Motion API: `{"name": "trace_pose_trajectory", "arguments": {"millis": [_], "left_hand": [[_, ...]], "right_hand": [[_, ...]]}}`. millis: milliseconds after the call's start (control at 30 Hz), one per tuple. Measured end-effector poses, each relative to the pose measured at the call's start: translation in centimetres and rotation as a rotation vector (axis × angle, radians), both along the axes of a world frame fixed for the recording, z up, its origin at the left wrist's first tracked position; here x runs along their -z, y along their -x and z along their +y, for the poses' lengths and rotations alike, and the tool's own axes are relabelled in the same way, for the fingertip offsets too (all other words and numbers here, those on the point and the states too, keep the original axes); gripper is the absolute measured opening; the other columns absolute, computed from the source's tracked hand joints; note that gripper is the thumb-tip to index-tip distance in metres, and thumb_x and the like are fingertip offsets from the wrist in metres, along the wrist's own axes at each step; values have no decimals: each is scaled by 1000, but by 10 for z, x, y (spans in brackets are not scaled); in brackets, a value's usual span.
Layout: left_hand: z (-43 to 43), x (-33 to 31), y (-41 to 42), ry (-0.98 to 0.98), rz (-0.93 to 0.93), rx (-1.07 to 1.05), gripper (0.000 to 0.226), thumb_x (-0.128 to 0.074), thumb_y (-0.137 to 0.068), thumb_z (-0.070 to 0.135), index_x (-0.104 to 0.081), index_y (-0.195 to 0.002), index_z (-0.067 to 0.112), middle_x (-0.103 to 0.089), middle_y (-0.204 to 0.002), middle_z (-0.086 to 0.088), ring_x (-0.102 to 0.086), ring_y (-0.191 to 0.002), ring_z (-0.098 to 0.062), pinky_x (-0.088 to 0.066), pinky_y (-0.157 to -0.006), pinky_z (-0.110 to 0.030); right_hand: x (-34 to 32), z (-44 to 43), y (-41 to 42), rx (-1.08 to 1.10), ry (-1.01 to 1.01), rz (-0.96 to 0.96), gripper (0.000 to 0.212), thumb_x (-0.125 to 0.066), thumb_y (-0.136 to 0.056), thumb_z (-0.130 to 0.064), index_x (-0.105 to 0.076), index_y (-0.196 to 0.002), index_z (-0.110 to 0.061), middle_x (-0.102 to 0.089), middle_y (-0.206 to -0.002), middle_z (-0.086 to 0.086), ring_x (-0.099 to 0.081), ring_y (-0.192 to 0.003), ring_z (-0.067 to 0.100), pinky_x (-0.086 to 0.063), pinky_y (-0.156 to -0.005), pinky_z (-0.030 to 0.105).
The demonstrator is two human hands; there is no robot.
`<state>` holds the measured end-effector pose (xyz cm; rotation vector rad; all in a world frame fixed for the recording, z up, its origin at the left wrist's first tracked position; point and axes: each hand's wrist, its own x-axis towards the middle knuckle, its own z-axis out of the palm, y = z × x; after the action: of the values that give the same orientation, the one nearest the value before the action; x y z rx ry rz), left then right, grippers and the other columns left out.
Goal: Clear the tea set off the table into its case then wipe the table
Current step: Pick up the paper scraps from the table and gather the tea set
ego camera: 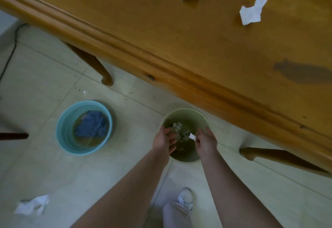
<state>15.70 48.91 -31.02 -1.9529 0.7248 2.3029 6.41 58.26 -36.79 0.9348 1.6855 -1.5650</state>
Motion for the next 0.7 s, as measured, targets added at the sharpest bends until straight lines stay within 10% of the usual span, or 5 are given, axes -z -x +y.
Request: {"name": "trace_pose_trajectory", "arguments": {"millis": [167,333,500,700], "left_hand": [[-4,2,-4,-14,-27,-21,43,-30,-105,34,-53,-130,8,-62,-91,-4,-56,-103,-24,-44,-98,-41],[-5,-1,-7,-14,-40,-7,40,-32,-105,32,-53,-131,9,-64,-94,-4,-59,-91,-21,-47,-93,-39],[-4,-6,-7,-7,-29,18,35,-36,-104,29,-53,-128,11,-65,-94,-3,-60,-91,-19,-48,-91,-38],[-8,-30,-18,54,-69,50,25,-44,-101,22,-56,-119,11,-68,-96,-6,-63,-91,-22,-51,-95,-41]], "right_hand": [[1,-1,1,-16,19,-24,17,-52,-96,-1,-61,-107,-10,-62,-115,8,-58,-100,19,-48,-87,30],[6,-6,4,-53,87,-32,36,-33,-102,-12,-44,-136,-19,-46,-146,7,-41,-137,24,-31,-111,44],[-5,-7,8,-184,51,-65,49,-39,-101,-9,-30,-146,-24,-35,-151,11,-32,-140,33,-37,-104,59],[-39,-6,-11,-219,-5,-43,46,-55,-94,-10,-44,-138,-17,-54,-134,14,-56,-119,27,-57,-75,38]]}}
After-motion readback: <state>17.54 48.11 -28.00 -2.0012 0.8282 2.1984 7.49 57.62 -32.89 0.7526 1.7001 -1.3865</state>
